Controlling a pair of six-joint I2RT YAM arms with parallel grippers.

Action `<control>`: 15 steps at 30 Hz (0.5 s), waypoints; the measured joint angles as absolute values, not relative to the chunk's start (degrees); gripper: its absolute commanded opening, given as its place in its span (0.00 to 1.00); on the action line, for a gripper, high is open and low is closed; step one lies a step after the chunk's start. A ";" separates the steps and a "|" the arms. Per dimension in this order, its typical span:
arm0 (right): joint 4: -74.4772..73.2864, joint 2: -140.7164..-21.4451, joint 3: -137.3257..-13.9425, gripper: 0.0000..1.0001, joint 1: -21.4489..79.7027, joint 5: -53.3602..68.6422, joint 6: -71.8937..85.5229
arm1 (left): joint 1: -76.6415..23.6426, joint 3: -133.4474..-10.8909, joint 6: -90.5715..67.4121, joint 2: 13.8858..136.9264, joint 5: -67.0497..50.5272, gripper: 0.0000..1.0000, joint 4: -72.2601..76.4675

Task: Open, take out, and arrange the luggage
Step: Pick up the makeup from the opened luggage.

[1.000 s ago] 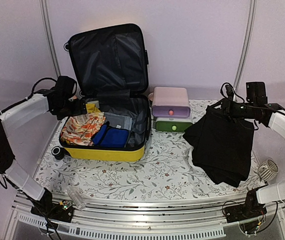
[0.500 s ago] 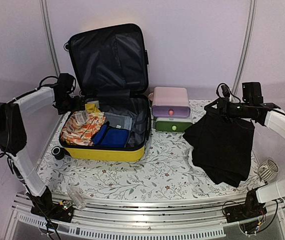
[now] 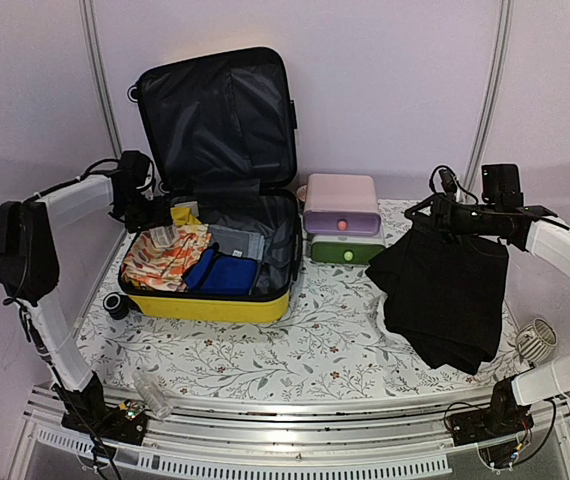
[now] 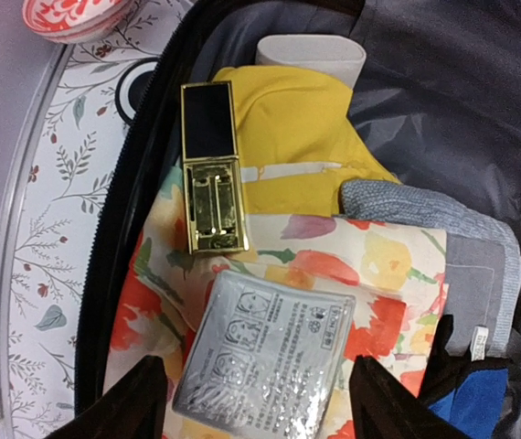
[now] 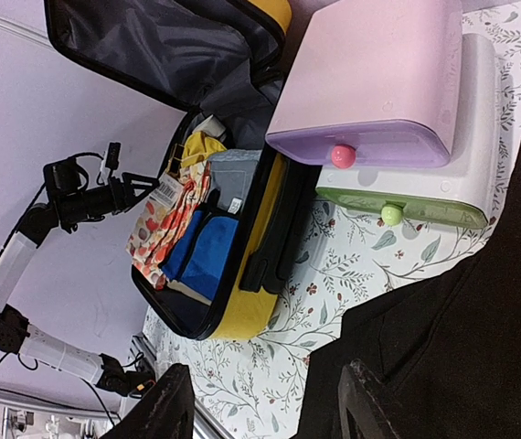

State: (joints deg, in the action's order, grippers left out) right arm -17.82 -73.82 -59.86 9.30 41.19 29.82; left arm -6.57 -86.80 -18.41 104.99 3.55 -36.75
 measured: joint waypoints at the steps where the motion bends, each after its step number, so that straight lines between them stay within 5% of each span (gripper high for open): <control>1: -17.78 -73.91 -59.86 0.57 9.37 41.23 29.82 | -6.57 -86.80 -18.41 105.08 3.36 0.69 -36.77; 7: -17.63 -74.39 -59.83 0.57 9.58 41.28 29.80 | -6.55 -86.80 -18.46 106.02 2.79 0.73 -36.91; 15: -17.54 -74.39 -59.83 0.57 9.76 41.28 29.80 | -6.31 -86.80 -18.65 106.10 2.35 0.54 -37.21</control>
State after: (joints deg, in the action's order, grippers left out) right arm -17.54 -74.39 -59.83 9.76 41.28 29.80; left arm -6.31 -86.80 -18.65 106.10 2.35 -37.21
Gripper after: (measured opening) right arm 0.571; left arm 0.624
